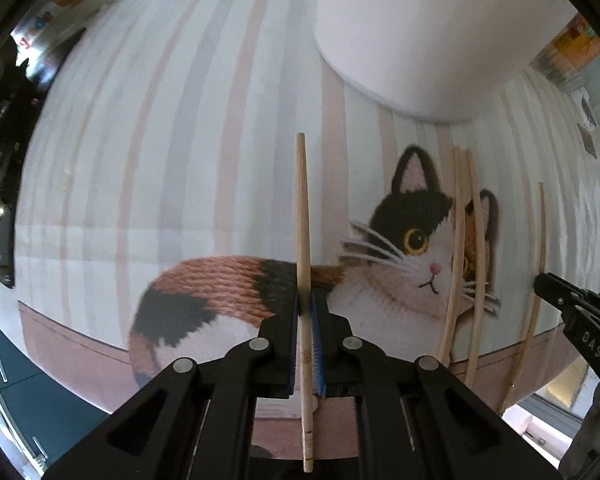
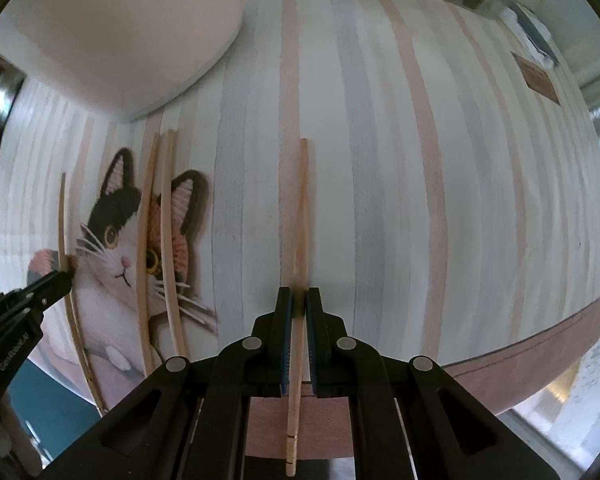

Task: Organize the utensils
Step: 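Lift both held chopsticks and carry them above the holder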

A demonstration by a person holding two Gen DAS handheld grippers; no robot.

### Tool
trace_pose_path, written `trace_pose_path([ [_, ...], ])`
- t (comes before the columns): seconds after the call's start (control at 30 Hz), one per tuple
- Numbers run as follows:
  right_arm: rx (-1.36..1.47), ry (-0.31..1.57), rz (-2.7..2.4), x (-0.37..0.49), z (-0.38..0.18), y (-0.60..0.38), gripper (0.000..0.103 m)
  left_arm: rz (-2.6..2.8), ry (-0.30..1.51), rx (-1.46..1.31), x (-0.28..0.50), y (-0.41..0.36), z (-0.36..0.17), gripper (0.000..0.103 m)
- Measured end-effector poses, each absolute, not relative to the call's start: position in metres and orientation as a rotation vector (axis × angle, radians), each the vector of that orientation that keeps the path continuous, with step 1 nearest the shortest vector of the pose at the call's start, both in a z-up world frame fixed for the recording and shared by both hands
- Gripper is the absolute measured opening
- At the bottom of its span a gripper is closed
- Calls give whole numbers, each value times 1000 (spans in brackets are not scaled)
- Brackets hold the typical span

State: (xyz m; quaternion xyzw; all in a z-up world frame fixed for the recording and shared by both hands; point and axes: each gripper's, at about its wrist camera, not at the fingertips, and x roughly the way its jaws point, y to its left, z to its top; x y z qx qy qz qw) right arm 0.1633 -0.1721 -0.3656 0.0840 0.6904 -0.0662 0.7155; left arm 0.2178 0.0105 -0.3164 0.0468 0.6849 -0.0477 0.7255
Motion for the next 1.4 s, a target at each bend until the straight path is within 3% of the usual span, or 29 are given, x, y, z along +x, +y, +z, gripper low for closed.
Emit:
trace_pose_path([
  [0.43, 153, 1264, -199, 145, -292, -176, 7, -91, 1280, 124, 224, 15, -231, 4],
  [1.07, 216, 995, -193, 177, -184, -180, 7, -98, 1113, -56, 257, 54, -142, 4],
  [1.4, 380, 838, -148, 198, -97, -213, 7, -160, 924, -197, 263, 65, -35, 4],
])
